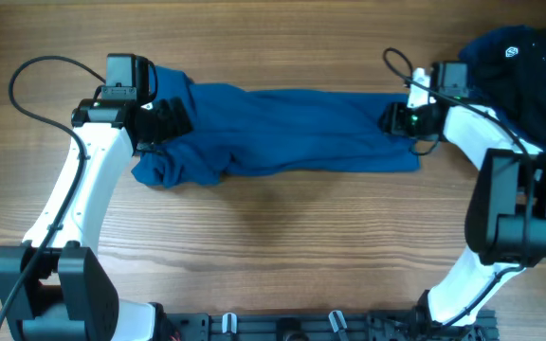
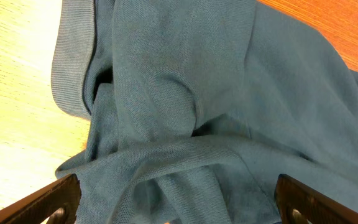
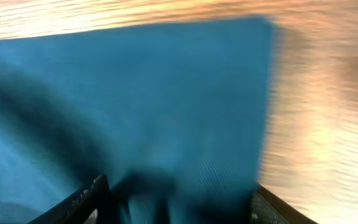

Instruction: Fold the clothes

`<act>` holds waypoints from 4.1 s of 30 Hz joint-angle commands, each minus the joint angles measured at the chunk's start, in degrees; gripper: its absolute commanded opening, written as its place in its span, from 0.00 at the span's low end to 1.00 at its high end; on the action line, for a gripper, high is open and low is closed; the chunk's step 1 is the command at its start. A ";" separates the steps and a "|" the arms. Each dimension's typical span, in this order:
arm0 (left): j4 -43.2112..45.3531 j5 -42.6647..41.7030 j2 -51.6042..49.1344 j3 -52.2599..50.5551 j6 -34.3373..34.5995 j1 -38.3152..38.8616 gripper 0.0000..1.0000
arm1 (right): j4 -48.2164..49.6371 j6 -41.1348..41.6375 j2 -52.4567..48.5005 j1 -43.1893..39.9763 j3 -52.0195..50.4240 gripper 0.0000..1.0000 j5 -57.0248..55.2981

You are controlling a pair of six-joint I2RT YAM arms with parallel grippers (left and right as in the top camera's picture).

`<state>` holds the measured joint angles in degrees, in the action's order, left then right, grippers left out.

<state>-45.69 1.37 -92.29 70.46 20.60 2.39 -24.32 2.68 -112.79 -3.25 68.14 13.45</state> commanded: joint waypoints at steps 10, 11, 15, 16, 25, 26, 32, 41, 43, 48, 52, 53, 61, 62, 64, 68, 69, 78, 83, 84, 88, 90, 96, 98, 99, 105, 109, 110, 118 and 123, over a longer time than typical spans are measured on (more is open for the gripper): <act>-0.09 -0.72 -0.31 0.90 -0.87 -0.11 1.00 | -4.66 3.50 -5.38 2.49 -2.89 0.05 3.34; -0.07 -0.72 -0.31 0.90 -0.87 -0.11 1.00 | -4.87 3.52 -5.38 2.34 -2.89 0.04 3.34; -0.09 -0.70 -0.31 0.90 -0.87 -0.11 1.00 | -5.62 3.50 -5.05 1.22 -2.82 0.04 3.34; -0.09 -0.70 -0.31 0.90 -0.90 -0.11 1.00 | -5.92 3.45 -4.94 0.87 -2.64 0.04 3.32; -0.07 -0.70 -0.33 0.85 -0.87 -0.11 1.00 | -15.37 -0.59 -4.61 -8.87 5.77 0.04 3.10; -0.04 -0.70 -0.33 0.85 -0.87 -0.11 1.00 | -16.13 -1.18 -4.61 -9.73 6.71 0.04 3.13; -0.09 -0.72 -0.37 0.85 -0.87 -0.11 1.00 | -21.18 -2.73 -4.61 -14.34 12.85 0.04 3.39; -0.04 -0.72 -0.42 0.85 -0.68 -0.11 1.00 | -32.76 -3.98 -3.80 -7.15 22.45 0.05 7.65; -0.07 -0.72 -0.42 0.85 -0.68 -0.11 1.00 | -34.23 -3.13 -3.56 -3.37 23.74 0.04 8.57; -0.04 -0.72 -0.42 0.85 -0.70 -0.11 1.00 | -34.84 -0.96 -3.56 7.02 24.11 0.04 8.41; -0.04 -0.72 -0.42 0.83 -0.70 -0.11 1.00 | -32.81 3.91 -3.58 14.93 24.11 0.04 4.50; -0.04 -0.72 -0.42 0.83 -0.70 -0.11 1.00 | -32.50 4.57 -3.58 16.22 24.11 0.04 4.02; -0.02 -0.72 -0.42 0.81 -0.72 -0.11 1.00 | -26.58 9.64 -4.09 23.74 24.11 0.78 4.42; 0.02 -0.72 -0.42 0.81 -0.70 -0.11 1.00 | -25.90 9.38 -4.09 24.11 24.11 0.79 6.01; 0.02 -0.72 -0.48 0.81 -0.72 -0.11 1.00 | -24.87 9.14 -4.04 24.74 24.11 0.79 10.16; 0.00 -0.72 -0.63 0.81 -0.70 -0.11 1.00 | -25.33 7.56 -3.34 24.90 24.76 0.73 15.34; 0.00 -0.72 -0.72 0.81 -0.70 -0.11 1.00 | -26.01 7.17 -3.10 24.90 25.16 0.71 15.26; 0.00 -0.72 -1.88 0.81 -0.70 -0.11 1.00 | -36.15 6.49 -1.42 24.98 26.23 0.63 2.75; -0.02 -0.72 -2.38 0.81 -0.70 -0.11 1.00 | -37.99 6.47 -1.42 27.28 25.09 0.59 1.07; -0.02 -0.72 -2.38 0.81 -0.70 -0.11 1.00 | -38.25 6.45 -1.44 27.85 25.09 0.58 1.03; 0.00 -0.72 -2.38 0.81 -0.70 -0.11 1.00 | -39.12 7.08 -1.46 29.88 25.09 0.25 -0.81; -0.02 -0.72 -2.38 0.81 -0.72 -0.11 1.00 | -40.09 8.41 -1.46 30.49 25.09 0.05 -1.95; 0.04 -0.72 -2.38 0.81 -0.72 -0.11 1.00 | -41.07 8.46 -2.12 33.99 25.07 0.04 -1.92; 0.22 -0.72 -2.38 0.81 -0.70 -0.11 1.00 | -40.50 8.57 -2.23 35.69 24.72 0.04 -1.92; 0.31 -0.72 -2.38 0.81 -0.70 -0.11 1.00 | -40.09 9.18 -2.23 36.39 24.59 0.04 -1.92; 1.36 -0.72 -2.38 0.81 -0.70 -0.11 1.00 | -38.47 8.50 -2.23 38.64 24.37 0.57 -1.99; 1.75 -0.72 -2.38 0.81 -0.72 -0.11 1.00 | -35.85 7.85 -2.21 38.05 25.92 0.81 -8.11; 1.75 -0.72 -2.38 0.81 -0.72 -0.11 1.00 | -35.10 7.82 -2.21 37.86 26.58 0.83 -10.08; 1.73 -0.72 -2.38 0.81 -0.70 -0.11 1.00 | -24.15 6.64 -4.09 36.33 26.99 0.51 -15.67; 1.73 -0.72 -2.38 0.81 -0.70 -0.11 1.00 | -21.33 7.02 -8.52 36.17 26.99 0.49 -17.22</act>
<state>-44.12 1.34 -94.19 70.46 20.60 2.39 -46.74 10.00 -117.21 32.99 94.15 -0.71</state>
